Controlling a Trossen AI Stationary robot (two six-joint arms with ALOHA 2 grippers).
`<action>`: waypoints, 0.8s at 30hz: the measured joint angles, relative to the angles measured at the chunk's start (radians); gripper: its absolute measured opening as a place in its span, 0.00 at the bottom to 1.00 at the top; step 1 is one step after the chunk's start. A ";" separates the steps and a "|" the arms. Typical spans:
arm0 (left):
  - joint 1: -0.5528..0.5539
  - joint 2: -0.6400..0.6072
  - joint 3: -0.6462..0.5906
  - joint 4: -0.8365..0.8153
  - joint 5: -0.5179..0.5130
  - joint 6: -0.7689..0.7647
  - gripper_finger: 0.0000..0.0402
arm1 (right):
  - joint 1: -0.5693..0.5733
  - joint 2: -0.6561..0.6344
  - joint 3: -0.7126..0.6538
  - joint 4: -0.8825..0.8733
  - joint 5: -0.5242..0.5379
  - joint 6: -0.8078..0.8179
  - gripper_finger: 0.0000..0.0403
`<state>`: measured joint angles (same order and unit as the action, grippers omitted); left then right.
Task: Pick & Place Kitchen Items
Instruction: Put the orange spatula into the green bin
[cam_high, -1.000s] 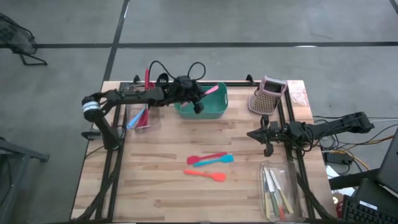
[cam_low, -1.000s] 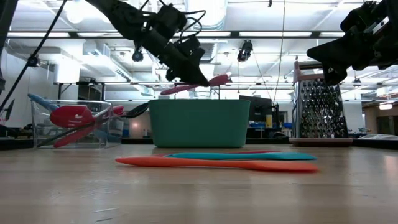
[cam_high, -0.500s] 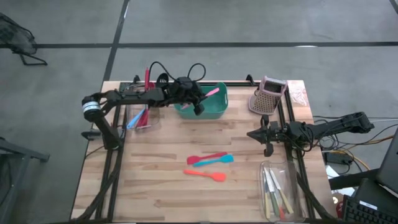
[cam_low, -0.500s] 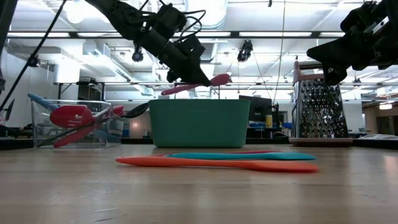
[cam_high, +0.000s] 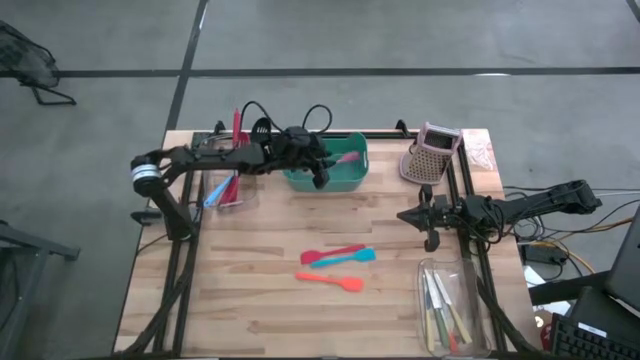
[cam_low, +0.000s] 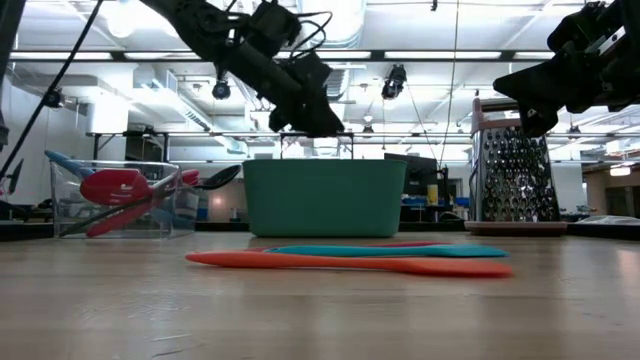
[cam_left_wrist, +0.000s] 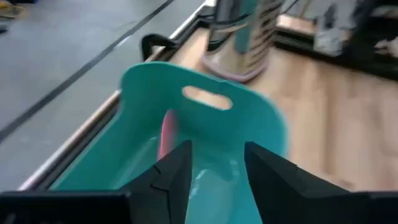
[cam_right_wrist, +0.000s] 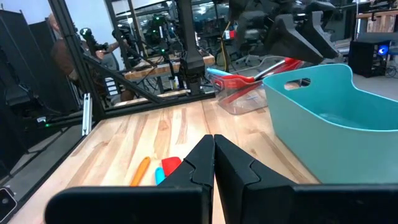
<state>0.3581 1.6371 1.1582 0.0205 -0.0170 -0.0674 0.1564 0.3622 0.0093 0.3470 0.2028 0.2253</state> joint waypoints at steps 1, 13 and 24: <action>-0.006 -0.006 0.000 -0.001 0.014 -0.007 0.38 | 0.000 0.000 0.000 0.000 0.000 0.000 0.02; -0.300 -0.066 -0.001 -0.021 0.142 0.044 0.39 | 0.000 0.000 0.000 0.000 0.000 0.000 0.02; -0.703 0.046 -0.001 -0.001 -0.086 0.143 0.39 | 0.000 0.000 0.000 0.000 0.000 0.000 0.02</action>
<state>-0.3450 1.6830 1.1568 0.0193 -0.1031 0.0756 0.1566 0.3626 0.0093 0.3470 0.2028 0.2250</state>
